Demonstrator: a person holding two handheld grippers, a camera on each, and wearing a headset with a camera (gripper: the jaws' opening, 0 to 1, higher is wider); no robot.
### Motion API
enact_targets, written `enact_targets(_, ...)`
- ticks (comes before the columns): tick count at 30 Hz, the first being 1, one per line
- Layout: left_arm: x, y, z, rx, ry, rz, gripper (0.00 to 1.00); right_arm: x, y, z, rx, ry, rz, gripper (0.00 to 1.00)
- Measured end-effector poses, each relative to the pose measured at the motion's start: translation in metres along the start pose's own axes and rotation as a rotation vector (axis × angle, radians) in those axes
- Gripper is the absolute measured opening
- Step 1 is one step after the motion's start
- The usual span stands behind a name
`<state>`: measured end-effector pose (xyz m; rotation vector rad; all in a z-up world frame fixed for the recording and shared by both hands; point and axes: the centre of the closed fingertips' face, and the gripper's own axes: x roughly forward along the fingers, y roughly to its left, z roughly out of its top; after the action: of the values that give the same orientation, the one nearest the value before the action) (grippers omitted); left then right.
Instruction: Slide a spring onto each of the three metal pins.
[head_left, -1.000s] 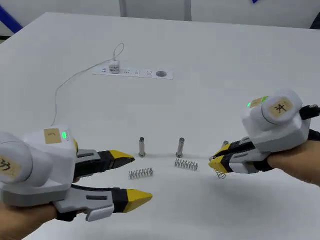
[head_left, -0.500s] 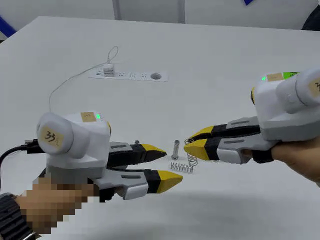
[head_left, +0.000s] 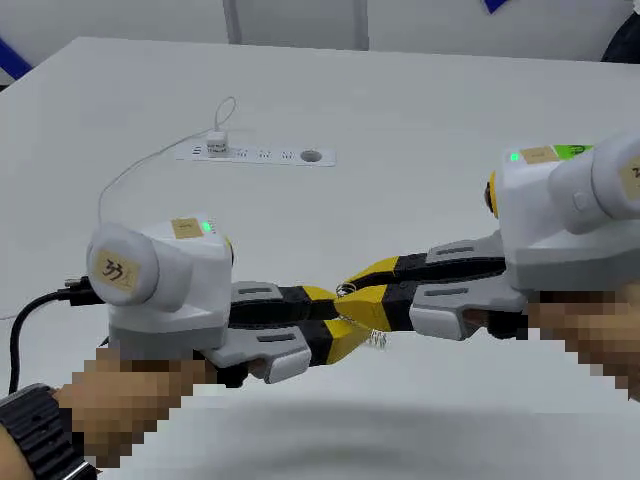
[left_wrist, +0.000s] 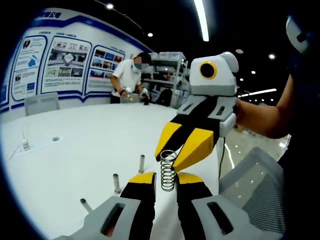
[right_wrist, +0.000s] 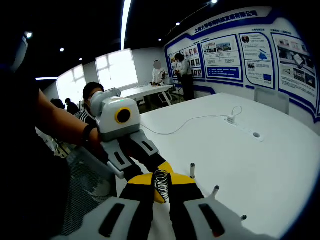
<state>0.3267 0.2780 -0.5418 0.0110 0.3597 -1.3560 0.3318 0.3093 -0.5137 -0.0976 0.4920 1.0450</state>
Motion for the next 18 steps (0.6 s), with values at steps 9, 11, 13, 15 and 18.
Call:
enact_targets(9, 0.0021, -0.0039, -0.0035, 0.097, 0.031, -0.004, 0.11, -0.0030, 0.0039, -0.0052, -0.080, 0.090, 0.002, 0.12)
enact_targets(11, 0.0028, -0.0035, -0.0040, 0.098, 0.035, -0.005, 0.11, -0.0027, 0.0039, -0.0058, -0.093, 0.107, 0.000, 0.12)
enact_targets(13, 0.0035, -0.0026, -0.0050, 0.098, 0.039, -0.004, 0.12, -0.0028, 0.0032, -0.0075, -0.091, 0.127, 0.001, 0.12)
enact_targets(15, 0.0038, -0.0019, -0.0055, 0.076, 0.038, -0.004, 0.12, -0.0033, 0.0024, -0.0084, -0.097, 0.138, -0.001, 0.12)
enact_targets(18, 0.0022, -0.0002, -0.0050, 0.059, 0.036, -0.002, 0.19, -0.0067, -0.0015, -0.0061, -0.103, 0.135, -0.012, 0.12)
